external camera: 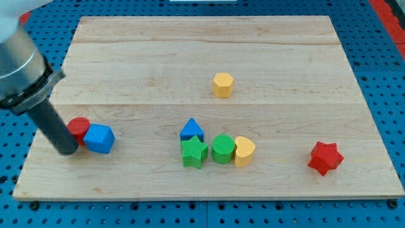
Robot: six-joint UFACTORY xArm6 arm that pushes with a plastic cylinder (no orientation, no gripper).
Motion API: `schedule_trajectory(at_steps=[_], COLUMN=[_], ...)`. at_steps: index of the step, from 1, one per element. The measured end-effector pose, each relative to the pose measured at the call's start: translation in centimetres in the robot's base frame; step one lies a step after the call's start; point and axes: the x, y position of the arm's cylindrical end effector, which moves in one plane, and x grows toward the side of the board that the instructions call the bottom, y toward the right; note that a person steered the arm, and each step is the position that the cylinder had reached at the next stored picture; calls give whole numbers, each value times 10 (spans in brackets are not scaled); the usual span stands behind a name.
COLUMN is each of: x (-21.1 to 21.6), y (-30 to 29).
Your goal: Push the red circle closer to the red star
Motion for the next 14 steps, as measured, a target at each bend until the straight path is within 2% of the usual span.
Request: schedule_trajectory(at_steps=[1, 2, 9, 10, 11, 12, 14], x=[-30, -36, -39, -67, -81, -73, -34], y=[3, -1, -29, -11, 70, 135, 96])
